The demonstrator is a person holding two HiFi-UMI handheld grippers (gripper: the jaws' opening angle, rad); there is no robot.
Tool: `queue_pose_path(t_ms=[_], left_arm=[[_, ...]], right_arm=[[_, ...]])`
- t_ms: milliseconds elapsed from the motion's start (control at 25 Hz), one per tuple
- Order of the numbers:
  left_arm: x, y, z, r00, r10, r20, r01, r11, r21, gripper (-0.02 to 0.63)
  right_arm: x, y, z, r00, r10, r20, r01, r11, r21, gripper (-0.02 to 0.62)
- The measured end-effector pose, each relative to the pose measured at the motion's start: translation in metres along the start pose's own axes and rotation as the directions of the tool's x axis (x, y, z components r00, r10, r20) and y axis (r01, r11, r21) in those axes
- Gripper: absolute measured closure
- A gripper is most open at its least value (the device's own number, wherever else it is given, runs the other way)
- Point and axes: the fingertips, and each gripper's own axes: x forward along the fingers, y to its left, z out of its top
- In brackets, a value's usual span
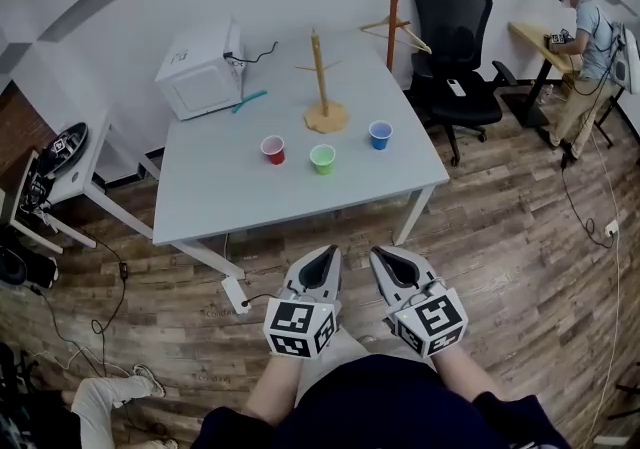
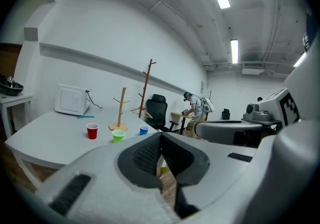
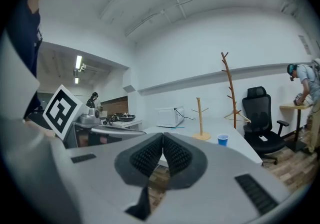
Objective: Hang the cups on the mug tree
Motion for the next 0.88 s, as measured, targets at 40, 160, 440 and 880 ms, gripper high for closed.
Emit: queue_pose_path(t_ms=[40,160,440,880], left_arm=[[-0.001,-0.002,0.000,1.000,-0.001,0.002,0.001,1.000,0.008,0.586],[-0.002,-0.006,-0.002,1.000,-0.005,0.007,0.005,1.000,0.013,0.586],[-0.005,-0.004,-0.005,1.000,0.029,0.002,-0.029,1.000,0.001,0.586],[-0.008,-0.011,-0.014,0.999,0.041,-0.023,-0.041,0.999,0.017,0.586]], right_arm=[[-0.001,0.000,0.000,1.000,0.002,0.002,-0.002,1.000,0.007,0.566],[-0.002,0.000,0.001,1.000,0.010,0.007,-0.010,1.000,0.007,0.566],[-0.003,0.002,-0.003,1.000,0.024,0.000,-0.024,1.000,-0.010,0.566],[-0.004,0.005,-0.006,0.999,0.050,-0.011,-0.051,0.998,-0.024,0.566]])
